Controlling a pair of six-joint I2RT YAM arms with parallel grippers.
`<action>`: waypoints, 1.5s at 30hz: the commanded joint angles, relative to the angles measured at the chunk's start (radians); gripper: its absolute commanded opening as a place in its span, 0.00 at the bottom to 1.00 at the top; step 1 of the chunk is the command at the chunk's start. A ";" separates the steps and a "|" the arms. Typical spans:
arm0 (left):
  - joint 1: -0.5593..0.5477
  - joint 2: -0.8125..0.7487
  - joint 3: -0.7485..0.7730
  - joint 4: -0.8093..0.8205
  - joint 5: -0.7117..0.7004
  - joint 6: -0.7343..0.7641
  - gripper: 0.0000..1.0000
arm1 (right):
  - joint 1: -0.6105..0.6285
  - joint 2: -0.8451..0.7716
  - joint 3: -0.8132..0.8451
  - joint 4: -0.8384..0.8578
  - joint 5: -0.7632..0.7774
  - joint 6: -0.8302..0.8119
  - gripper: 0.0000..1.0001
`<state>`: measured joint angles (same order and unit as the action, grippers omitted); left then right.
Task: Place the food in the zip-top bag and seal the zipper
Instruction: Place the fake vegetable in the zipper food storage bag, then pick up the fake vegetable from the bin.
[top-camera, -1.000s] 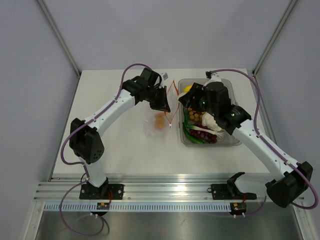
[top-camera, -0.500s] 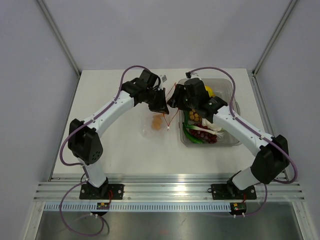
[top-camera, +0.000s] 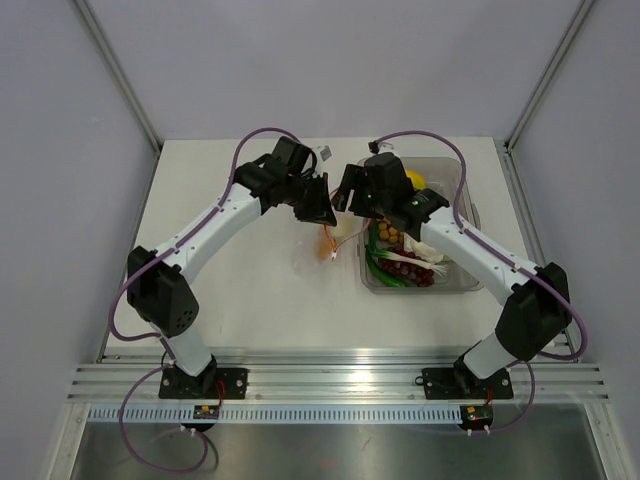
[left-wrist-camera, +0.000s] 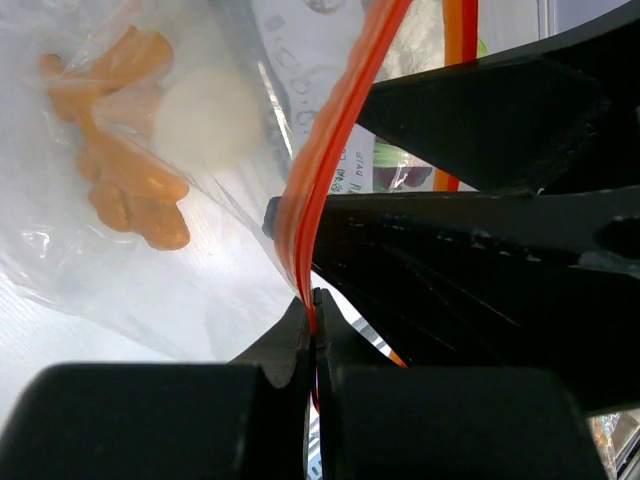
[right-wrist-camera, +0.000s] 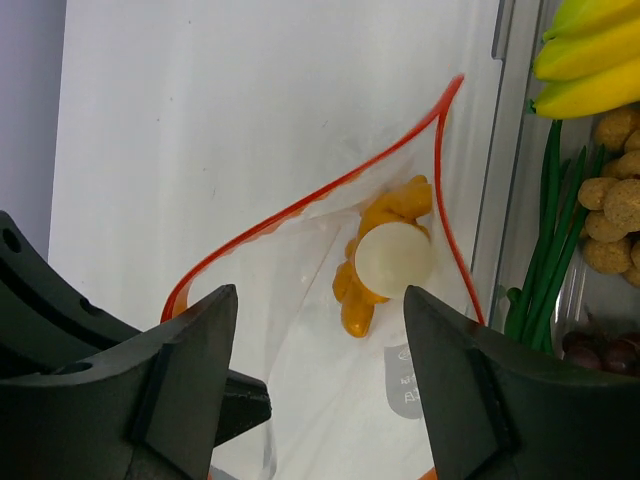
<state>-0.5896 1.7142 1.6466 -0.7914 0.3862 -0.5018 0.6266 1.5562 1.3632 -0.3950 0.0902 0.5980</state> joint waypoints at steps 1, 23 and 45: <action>0.002 -0.039 0.013 0.004 0.003 0.019 0.00 | 0.005 -0.050 0.036 0.005 0.032 -0.004 0.75; 0.019 -0.034 0.018 -0.029 -0.073 0.016 0.00 | -0.353 -0.397 -0.260 -0.223 0.177 -0.090 0.66; 0.019 -0.013 0.013 -0.026 -0.063 0.008 0.00 | -0.524 -0.061 -0.254 -0.127 -0.067 -0.283 0.96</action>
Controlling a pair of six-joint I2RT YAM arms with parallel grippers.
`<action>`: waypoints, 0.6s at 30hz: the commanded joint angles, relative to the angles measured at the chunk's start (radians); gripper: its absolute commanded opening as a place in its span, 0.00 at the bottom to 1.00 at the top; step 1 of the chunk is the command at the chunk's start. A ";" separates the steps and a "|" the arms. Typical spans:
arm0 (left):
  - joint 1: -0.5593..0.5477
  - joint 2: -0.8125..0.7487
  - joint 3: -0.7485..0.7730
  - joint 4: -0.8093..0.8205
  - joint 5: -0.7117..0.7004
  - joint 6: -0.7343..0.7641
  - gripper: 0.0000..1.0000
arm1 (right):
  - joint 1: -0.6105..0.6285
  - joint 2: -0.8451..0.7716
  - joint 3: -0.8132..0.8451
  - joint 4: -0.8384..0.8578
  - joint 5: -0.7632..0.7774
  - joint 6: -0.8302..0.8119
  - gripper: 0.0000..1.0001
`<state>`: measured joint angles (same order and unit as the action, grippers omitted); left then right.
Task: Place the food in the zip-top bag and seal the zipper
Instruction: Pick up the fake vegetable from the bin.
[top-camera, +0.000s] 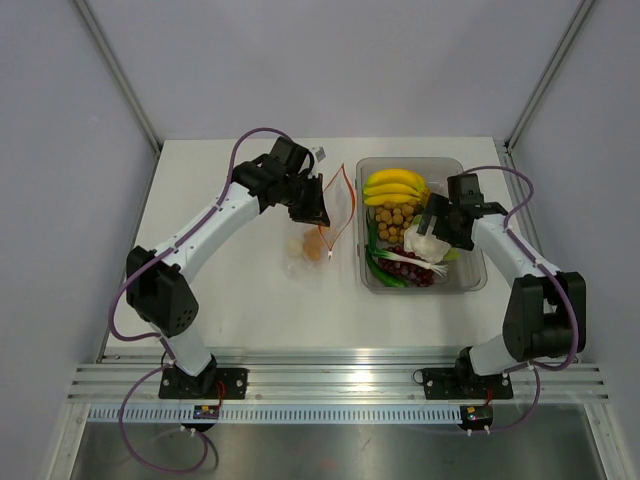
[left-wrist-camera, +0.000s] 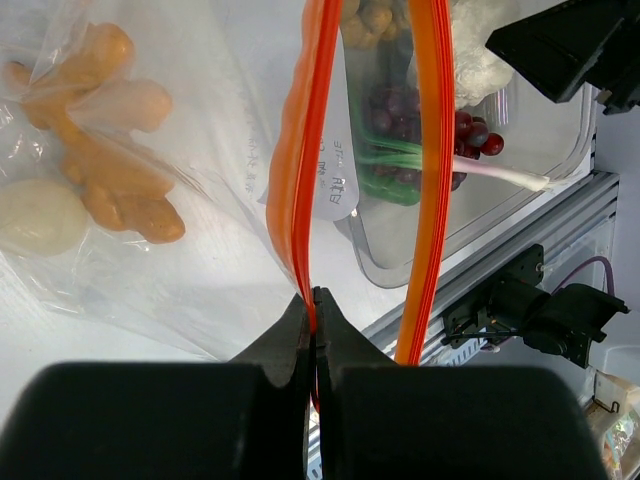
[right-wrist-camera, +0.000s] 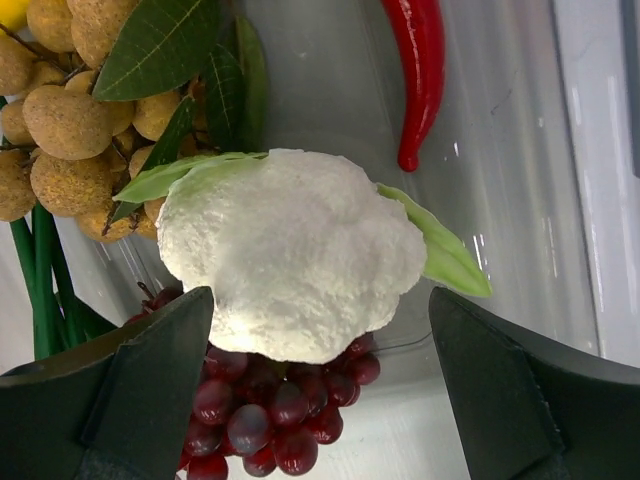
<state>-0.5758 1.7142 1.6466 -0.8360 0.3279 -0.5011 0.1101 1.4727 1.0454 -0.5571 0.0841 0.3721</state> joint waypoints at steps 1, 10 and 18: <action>0.005 -0.014 0.013 0.018 -0.004 0.009 0.00 | -0.006 0.028 0.070 0.045 -0.069 -0.073 0.95; 0.005 -0.010 0.012 0.023 0.007 0.012 0.00 | -0.006 0.133 0.098 0.011 -0.104 -0.096 0.99; 0.005 -0.010 -0.008 0.034 0.014 0.012 0.00 | -0.007 0.163 0.042 0.062 -0.124 -0.081 0.89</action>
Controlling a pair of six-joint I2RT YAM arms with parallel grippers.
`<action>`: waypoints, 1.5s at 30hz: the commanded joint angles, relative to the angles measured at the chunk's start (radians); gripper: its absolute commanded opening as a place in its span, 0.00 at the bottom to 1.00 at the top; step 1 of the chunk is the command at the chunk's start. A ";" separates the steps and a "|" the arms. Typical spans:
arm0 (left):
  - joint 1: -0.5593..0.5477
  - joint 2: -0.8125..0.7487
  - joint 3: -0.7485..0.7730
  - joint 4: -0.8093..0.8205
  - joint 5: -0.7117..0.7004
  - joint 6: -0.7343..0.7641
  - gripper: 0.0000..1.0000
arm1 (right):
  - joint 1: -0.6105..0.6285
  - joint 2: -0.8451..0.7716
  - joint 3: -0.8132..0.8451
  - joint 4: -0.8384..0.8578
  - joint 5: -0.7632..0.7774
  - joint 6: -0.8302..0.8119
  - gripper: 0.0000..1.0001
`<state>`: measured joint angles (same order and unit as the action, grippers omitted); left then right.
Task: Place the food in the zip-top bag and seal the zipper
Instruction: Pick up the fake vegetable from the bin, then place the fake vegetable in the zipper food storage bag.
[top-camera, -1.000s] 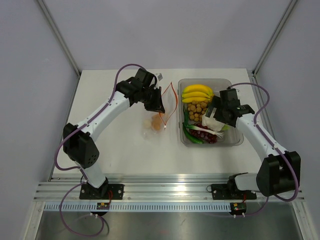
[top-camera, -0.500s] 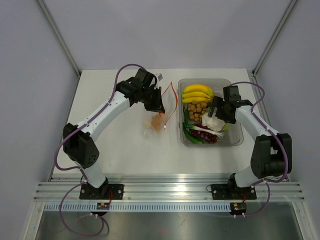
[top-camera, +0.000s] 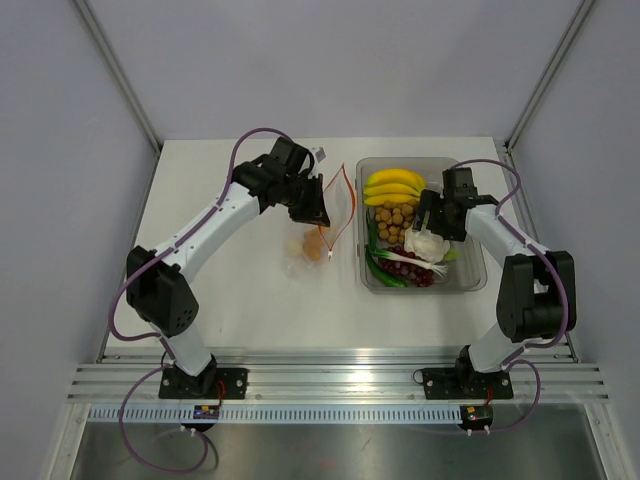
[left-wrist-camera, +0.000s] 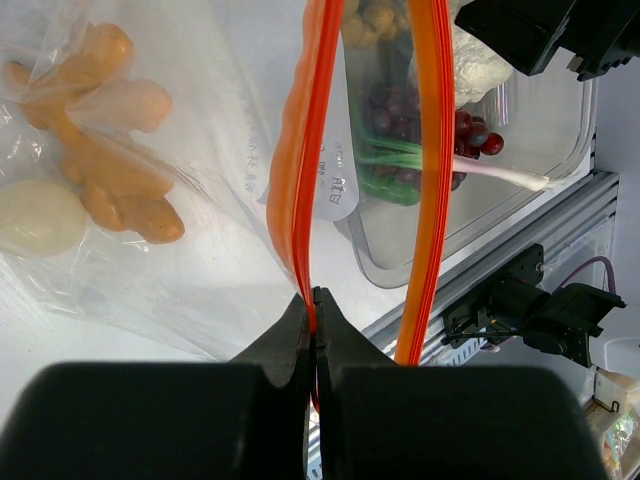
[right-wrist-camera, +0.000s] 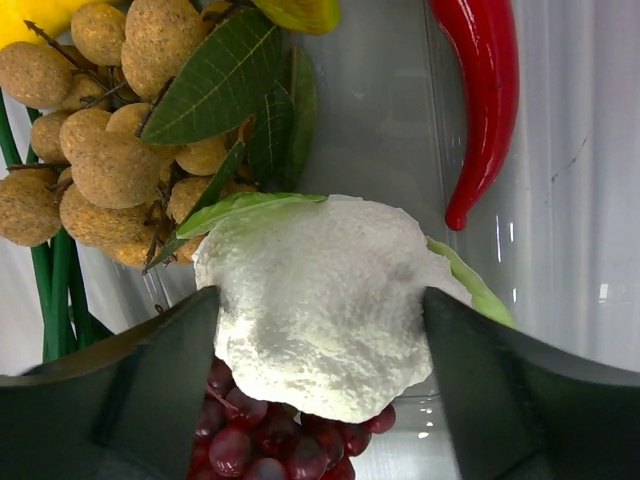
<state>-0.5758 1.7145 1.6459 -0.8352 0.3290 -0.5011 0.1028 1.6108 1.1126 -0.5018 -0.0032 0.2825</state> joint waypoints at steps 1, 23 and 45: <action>0.005 -0.012 -0.009 0.031 0.013 0.012 0.00 | 0.000 0.009 -0.025 0.009 -0.037 0.020 0.82; 0.005 -0.024 -0.018 0.039 0.015 -0.001 0.00 | 0.001 -0.344 0.039 -0.141 0.045 0.038 0.09; -0.032 0.053 0.098 0.027 0.007 -0.040 0.00 | 0.085 -0.483 0.274 -0.112 -0.166 0.191 0.00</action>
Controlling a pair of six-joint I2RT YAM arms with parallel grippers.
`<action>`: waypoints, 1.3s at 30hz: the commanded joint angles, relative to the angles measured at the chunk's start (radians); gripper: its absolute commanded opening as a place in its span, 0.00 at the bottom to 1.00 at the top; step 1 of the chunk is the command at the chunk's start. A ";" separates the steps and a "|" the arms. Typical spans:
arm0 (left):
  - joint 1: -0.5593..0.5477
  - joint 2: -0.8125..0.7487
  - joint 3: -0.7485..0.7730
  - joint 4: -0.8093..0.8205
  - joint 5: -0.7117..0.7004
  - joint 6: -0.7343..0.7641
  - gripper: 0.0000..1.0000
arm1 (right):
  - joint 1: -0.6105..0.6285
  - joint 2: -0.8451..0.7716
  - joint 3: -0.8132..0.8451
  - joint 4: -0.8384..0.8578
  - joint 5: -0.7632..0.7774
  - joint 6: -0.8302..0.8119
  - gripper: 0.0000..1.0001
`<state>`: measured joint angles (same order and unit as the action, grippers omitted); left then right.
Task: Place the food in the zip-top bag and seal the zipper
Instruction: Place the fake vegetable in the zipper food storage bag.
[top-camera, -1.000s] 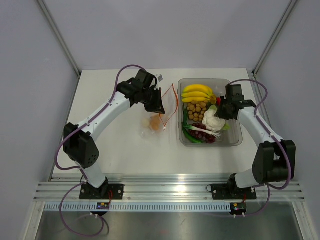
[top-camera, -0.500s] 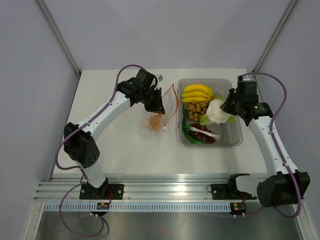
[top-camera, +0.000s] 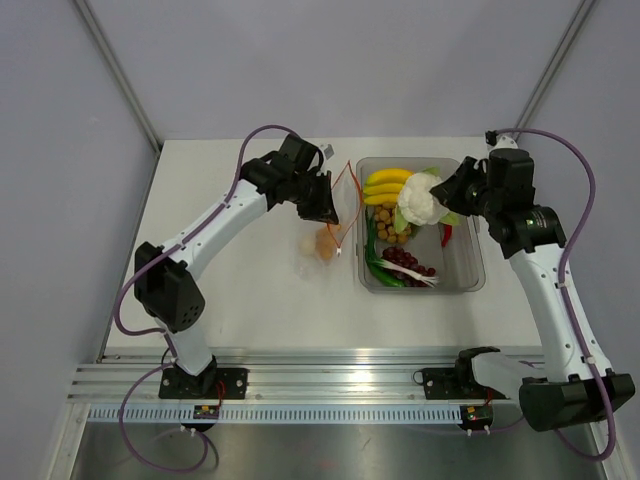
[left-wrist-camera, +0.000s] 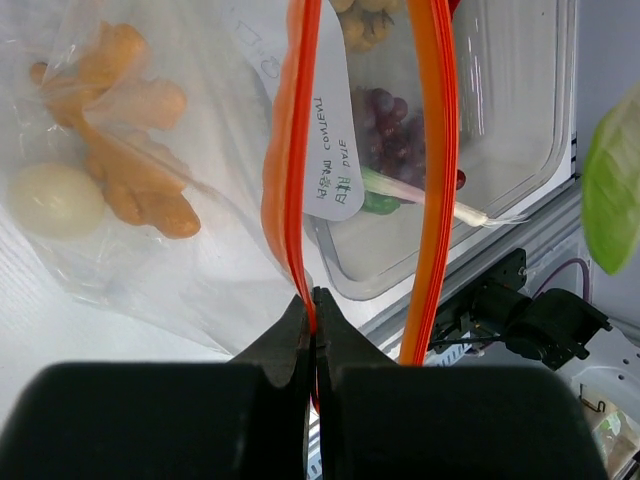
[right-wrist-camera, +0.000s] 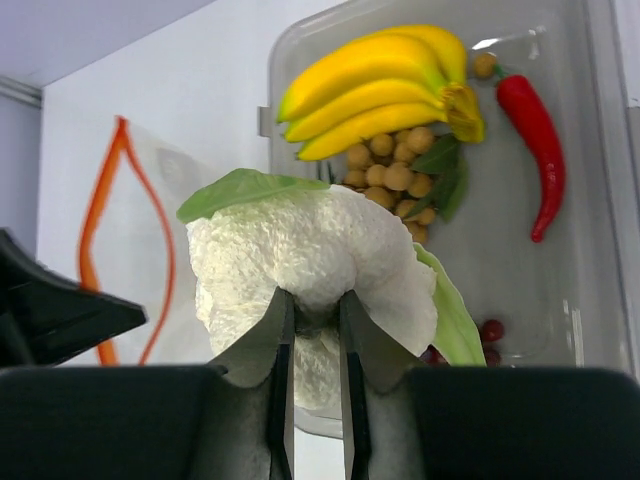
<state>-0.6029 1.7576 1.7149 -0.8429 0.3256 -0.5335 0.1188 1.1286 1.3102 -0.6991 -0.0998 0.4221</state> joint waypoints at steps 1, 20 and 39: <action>-0.005 0.009 0.026 0.036 0.012 -0.006 0.00 | 0.096 0.010 0.099 0.090 -0.048 0.056 0.00; -0.005 -0.006 0.015 0.031 0.043 0.012 0.00 | 0.397 0.275 0.144 0.207 0.077 0.130 0.00; -0.020 0.014 0.135 -0.027 0.116 0.075 0.00 | 0.515 0.447 0.227 0.064 0.330 0.055 0.00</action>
<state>-0.6132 1.7691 1.7809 -0.8791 0.3920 -0.4858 0.5804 1.5482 1.4471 -0.6273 0.1677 0.5144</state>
